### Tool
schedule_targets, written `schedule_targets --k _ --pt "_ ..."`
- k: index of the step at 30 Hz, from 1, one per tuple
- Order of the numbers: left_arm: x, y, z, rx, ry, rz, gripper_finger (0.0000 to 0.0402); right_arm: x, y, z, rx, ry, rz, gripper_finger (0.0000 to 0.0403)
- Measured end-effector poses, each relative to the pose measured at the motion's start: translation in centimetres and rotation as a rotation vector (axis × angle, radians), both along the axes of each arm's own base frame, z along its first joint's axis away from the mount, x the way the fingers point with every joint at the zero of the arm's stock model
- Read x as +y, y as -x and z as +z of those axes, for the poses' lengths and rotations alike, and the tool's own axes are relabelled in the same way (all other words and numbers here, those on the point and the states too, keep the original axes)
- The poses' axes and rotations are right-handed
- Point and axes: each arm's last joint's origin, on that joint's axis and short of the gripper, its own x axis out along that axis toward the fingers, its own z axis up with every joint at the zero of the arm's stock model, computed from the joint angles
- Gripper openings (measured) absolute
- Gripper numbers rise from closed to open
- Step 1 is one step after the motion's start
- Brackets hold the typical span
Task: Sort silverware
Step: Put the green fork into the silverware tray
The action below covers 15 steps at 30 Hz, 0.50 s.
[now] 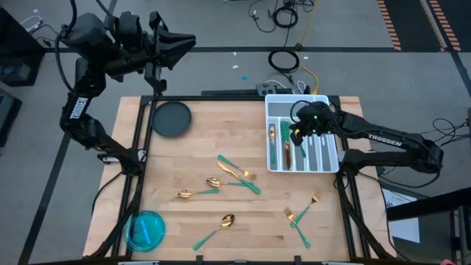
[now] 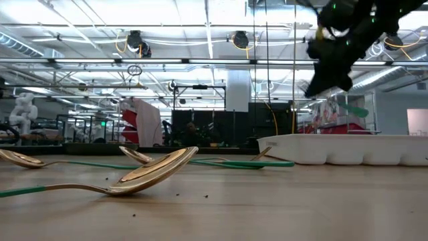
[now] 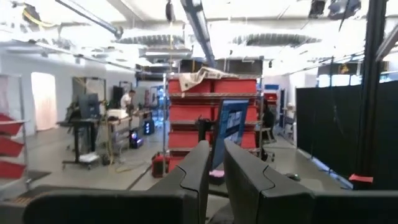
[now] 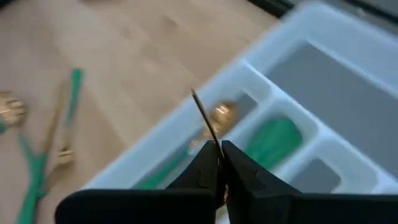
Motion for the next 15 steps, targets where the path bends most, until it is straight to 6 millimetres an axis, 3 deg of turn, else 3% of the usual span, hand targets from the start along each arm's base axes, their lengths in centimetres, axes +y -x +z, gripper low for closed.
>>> schedule_targets --k 6,15 --pt "0.3 -1.5 -0.2 -0.023 0.023 -0.060 0.0054 -0.4 1.0 -4.1 -0.015 -0.081 -0.126 0.0000" --pt "0.5 -2.2 -0.1 -0.053 0.005 -0.101 0.0054 -0.5 2.2 -7.8 -0.062 -0.132 -0.233 0.0000"
